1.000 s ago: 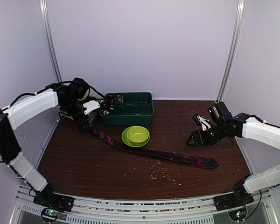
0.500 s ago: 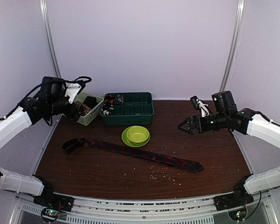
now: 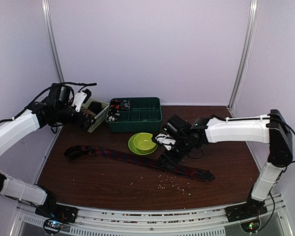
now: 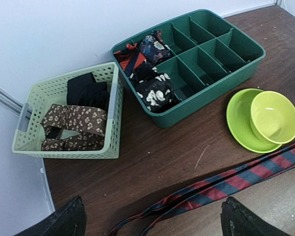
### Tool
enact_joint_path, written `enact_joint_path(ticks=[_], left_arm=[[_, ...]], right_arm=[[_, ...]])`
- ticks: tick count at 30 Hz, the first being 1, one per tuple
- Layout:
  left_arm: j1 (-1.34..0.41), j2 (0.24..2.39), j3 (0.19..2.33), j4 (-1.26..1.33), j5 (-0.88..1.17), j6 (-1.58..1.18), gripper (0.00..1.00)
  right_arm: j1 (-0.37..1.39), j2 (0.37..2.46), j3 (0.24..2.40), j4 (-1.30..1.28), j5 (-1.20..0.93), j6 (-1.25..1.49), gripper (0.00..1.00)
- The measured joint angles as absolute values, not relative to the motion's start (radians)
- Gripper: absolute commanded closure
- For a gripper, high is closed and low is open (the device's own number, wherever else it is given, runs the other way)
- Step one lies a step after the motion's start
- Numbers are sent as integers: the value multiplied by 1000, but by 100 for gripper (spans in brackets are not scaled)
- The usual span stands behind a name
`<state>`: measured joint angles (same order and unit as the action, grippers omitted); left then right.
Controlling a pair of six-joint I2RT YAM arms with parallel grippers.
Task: Roll the ties
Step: Move the tie to the center of the board.
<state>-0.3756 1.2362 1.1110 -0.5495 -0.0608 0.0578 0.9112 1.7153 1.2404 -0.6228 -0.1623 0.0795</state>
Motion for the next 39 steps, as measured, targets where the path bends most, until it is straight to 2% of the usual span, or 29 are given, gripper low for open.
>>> enact_joint_path(ticks=[13,18,21,26,31,35,39], left_arm=[[-376,1245,1093,-552,49,27,2],[-376,1245,1093,-552,61,26,2],[-376,1245,1093,-552,65,24,2],[-376,1245,1093,-552,73,16,2],[-376,1245,1093,-552,86,13,2],[-376,1245,1093,-552,99,13,3],[-376,1258,1093,-554,165,33,10]], right_arm=[[971,1983,1549,-714,-91,-33,23],[971,2061,1580,-735,-92,-82,24],[971,2090,1580,-754,-91,-109,29],[966,2104,1575,-767,-88,-145,46],[941,2086,1515,-763,-104,-168,58],[909,2017,1416,-782,-101,-183,61],[875,1933,1307,-826,-50,-200,61]])
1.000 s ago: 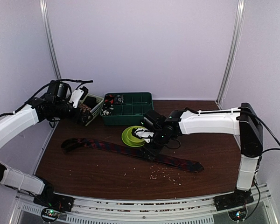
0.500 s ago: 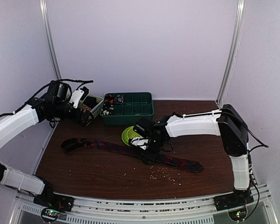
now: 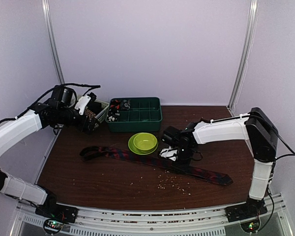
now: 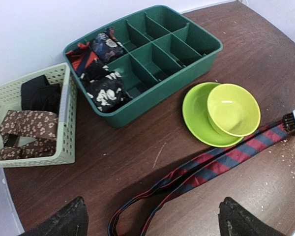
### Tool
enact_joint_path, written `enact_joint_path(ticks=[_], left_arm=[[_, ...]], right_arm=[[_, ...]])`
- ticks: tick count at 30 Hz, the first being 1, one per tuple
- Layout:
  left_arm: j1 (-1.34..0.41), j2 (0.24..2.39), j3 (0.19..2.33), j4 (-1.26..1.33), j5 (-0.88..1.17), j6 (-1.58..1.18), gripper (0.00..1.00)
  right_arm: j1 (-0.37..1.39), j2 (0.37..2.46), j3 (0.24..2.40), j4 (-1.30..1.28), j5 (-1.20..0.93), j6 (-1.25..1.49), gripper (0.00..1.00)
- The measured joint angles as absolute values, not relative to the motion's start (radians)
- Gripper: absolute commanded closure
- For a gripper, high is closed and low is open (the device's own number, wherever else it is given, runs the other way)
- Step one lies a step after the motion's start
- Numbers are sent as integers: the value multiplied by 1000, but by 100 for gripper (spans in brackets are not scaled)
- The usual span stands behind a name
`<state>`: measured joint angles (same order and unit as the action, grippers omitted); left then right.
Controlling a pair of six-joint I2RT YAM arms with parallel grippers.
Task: Roll the ties
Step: Move the tie to the center of the board, then adjust the tie at the center of the board.
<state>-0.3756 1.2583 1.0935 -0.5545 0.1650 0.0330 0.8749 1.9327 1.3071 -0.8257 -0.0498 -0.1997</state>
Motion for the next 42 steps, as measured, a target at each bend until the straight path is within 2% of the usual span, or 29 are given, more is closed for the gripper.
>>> enact_joint_path(ticks=[4,6,8,12,19,24,25,27,31,35,37,40,42], left_arm=[[-376,1311,1107,-612,265,92,18],[-376,1337,1107,-652,311,131,19],[-376,1348,1102,-685,339,169,14],[-376,1334,1047,-696,342,248,2],[-393,1372,955,-704,300,376,2],[-451,1417,886,-670,226,456,2],[-458,1420,876,-662,216,471,2],[-460,1428,868,-643,194,506,2],[-460,1463,875,-603,175,563,4],[-460,1565,914,-593,162,612,15],[-460,1628,947,-599,152,631,25],[-460,1708,1003,-610,145,650,64],[-460,1741,1034,-620,146,654,79]], right_arm=[[847,1840,1192,-861,36,-232,59],[833,1791,1126,-869,78,-249,53],[818,1757,1078,-874,117,-266,45],[795,1726,1057,-884,182,-295,42],[800,1592,1082,-836,204,-320,37],[806,1417,1073,-697,205,-329,24],[807,1373,1066,-652,204,-328,19],[807,1294,1048,-565,201,-315,1],[806,1134,954,-329,156,-275,0],[804,1028,839,-131,101,-236,1],[804,1014,826,-86,78,-230,0],[804,1043,856,-73,34,-239,6],[804,1087,888,-82,-1,-255,9]])
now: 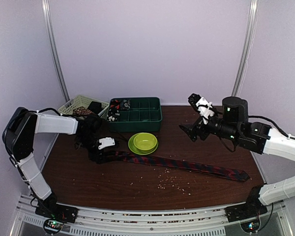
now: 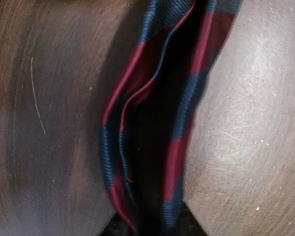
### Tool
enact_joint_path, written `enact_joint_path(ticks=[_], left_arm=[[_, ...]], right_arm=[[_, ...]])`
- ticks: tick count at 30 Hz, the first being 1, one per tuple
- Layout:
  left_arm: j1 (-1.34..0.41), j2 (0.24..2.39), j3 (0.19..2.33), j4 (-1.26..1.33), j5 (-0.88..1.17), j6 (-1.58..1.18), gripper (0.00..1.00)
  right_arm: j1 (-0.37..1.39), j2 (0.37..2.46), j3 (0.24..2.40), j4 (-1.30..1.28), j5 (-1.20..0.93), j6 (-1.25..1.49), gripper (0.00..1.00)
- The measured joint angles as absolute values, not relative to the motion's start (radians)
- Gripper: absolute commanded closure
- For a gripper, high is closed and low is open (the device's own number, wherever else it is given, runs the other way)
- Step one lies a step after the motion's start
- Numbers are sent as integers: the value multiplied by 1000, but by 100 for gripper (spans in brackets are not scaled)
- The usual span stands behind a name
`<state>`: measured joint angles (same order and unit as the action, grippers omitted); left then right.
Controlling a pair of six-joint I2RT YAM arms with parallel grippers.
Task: Roll the ties
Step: Adjust the tie at the center of the board.
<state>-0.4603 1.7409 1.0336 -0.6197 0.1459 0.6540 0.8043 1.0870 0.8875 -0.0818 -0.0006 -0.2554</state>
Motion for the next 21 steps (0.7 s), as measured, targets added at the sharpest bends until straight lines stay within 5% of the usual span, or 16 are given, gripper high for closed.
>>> enact_joint_path(ticks=[5,13,21], left_arm=[[-460,1755,1066,-690,180,646,100],[-493,1712,1072,-921,338,602,100],[-505,1623,1065,-1015,415,570,89]], right_arm=[[810,1169,879,-84,-73,-313,14],[875,1274,847,-83,-130,-421,23],[989,1537,1025,-159,-121,-545,31]])
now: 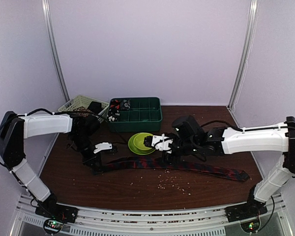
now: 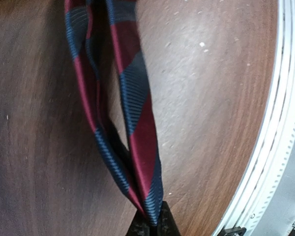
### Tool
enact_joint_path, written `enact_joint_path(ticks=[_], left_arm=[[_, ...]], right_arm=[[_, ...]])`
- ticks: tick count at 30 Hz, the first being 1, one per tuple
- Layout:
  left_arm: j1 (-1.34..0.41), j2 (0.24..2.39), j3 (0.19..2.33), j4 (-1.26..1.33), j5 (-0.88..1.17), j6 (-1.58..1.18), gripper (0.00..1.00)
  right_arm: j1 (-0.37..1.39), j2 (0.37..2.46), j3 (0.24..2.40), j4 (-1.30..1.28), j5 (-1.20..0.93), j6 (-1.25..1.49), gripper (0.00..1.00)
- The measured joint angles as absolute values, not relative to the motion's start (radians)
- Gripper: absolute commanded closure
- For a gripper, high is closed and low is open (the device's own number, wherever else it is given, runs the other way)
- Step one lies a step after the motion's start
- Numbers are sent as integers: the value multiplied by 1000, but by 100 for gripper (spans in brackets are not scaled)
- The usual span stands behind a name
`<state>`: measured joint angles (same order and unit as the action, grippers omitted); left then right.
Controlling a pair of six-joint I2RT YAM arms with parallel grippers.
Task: Roll the ties
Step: Adjust the tie at the center of the board.
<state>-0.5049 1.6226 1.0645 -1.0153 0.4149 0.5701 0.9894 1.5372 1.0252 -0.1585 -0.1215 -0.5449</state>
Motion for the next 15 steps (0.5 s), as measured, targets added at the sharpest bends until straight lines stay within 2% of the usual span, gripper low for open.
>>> enact_joint_path(ticks=[3,6,7,9,10,14,15], left_arm=[[-463,1668,1073,-1020,383,574,72],[-410,1757,1127,-1010,307,560,64],[-401,1774,1139,-999,280,556,58],[-382,1789,1151,-958,194,547,38],[-373,1785,1152,-933,160,541,33],[-347,1698,1135,-831,64,485,28],[-342,1654,1126,-801,41,467,23]], right_arm=[[1019,1664,1136,-191,-108,-579,32],[1040,1736,1195,-220,-94,-596,31],[1045,1747,1205,-224,-91,-598,31],[1051,1768,1225,-241,-80,-603,30],[1054,1774,1232,-244,-76,-603,30],[1063,1827,1307,-262,-64,-594,27],[1066,1846,1333,-266,-62,-587,26]])
